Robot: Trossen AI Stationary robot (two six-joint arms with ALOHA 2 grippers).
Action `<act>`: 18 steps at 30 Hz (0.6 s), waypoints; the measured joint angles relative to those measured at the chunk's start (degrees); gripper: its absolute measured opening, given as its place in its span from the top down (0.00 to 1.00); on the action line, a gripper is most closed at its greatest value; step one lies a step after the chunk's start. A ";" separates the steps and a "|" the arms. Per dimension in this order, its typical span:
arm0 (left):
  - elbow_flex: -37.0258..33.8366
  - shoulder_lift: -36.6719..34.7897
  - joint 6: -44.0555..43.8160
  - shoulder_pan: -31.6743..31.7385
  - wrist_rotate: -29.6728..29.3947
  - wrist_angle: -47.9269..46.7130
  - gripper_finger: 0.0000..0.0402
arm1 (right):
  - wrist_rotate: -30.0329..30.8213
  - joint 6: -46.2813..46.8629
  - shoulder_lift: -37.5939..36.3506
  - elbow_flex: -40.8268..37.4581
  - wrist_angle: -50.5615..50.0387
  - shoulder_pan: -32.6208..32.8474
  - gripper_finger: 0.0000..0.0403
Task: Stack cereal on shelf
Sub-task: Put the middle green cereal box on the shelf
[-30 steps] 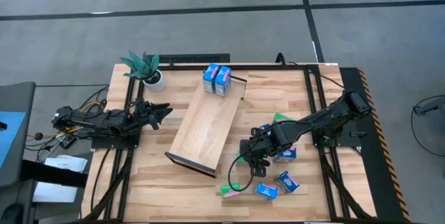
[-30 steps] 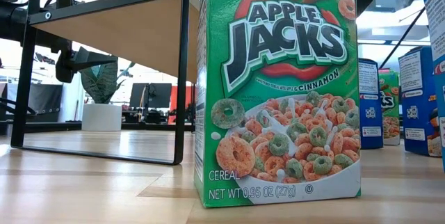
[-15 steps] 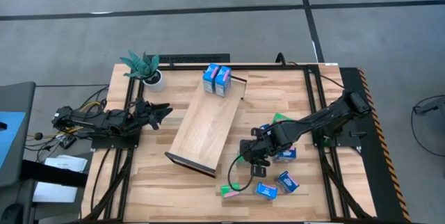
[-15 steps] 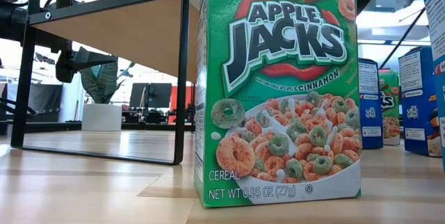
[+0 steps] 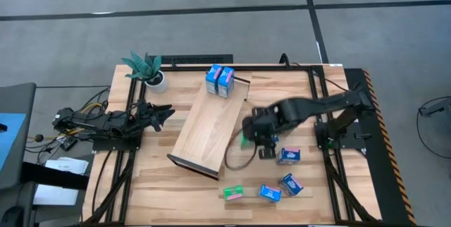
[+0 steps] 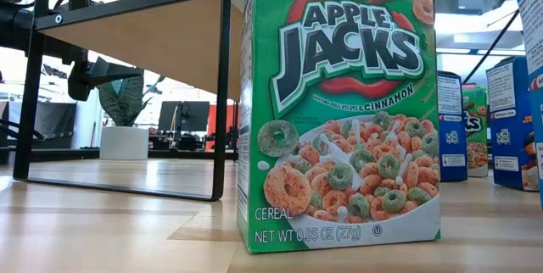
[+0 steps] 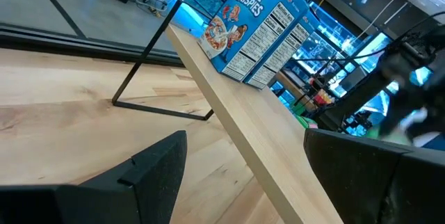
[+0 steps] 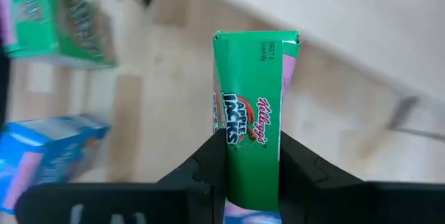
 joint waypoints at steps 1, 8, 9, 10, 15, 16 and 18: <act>0.00 0.00 0.00 0.00 0.00 0.00 0.30 | 0.45 -1.66 0.00 1.63 -0.76 -0.95 0.72; 0.00 0.01 -0.01 -0.01 0.00 0.00 0.30 | 2.76 -15.83 -0.03 13.09 -2.44 -7.62 0.72; -0.01 0.02 -0.02 0.00 0.00 0.00 0.30 | 2.80 -18.20 -0.07 14.04 -1.60 -8.48 0.72; 0.00 0.00 -0.02 -0.01 0.00 0.00 0.30 | 2.80 -20.33 -0.06 14.65 0.12 -9.27 0.72; -0.02 0.02 -0.54 -0.01 0.00 0.00 0.30 | 2.51 -29.75 0.01 15.32 8.29 -12.52 0.72; -0.01 0.01 -0.55 0.00 0.00 0.00 0.30 | 2.47 -31.54 0.08 15.32 9.32 -12.95 0.72; 0.00 0.01 -0.58 -0.01 0.00 0.00 0.30 | 2.24 -34.86 1.01 15.41 11.82 -13.66 0.72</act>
